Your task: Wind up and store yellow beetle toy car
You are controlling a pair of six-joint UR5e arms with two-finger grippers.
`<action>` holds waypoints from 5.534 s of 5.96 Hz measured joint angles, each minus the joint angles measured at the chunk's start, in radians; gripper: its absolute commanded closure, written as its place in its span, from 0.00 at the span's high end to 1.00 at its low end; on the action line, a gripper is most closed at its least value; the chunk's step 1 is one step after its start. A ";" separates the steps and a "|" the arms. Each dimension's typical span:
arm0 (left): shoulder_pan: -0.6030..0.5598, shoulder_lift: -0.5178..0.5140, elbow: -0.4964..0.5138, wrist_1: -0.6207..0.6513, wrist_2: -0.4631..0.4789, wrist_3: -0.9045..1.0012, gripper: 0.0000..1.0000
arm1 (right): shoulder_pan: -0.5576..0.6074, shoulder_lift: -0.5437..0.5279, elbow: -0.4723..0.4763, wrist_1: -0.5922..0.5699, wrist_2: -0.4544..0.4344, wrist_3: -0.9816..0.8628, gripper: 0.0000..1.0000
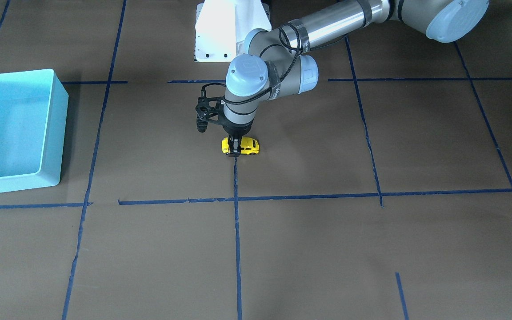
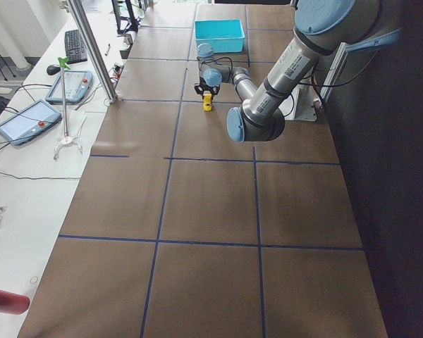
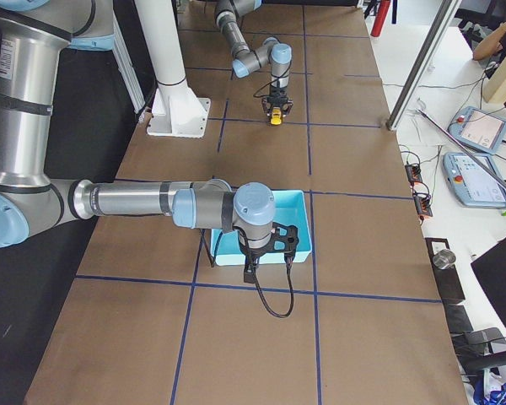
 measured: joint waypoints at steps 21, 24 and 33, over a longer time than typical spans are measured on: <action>-0.050 0.280 -0.254 0.002 -0.069 0.109 1.00 | 0.011 -0.028 0.013 0.002 0.012 -0.001 1.00; -0.113 0.285 -0.326 0.171 -0.067 0.101 1.00 | 0.027 -0.018 0.015 0.005 0.002 0.000 1.00; -0.702 0.626 -0.321 0.373 -0.197 -0.051 1.00 | -0.449 0.032 0.317 0.090 -0.119 -0.094 1.00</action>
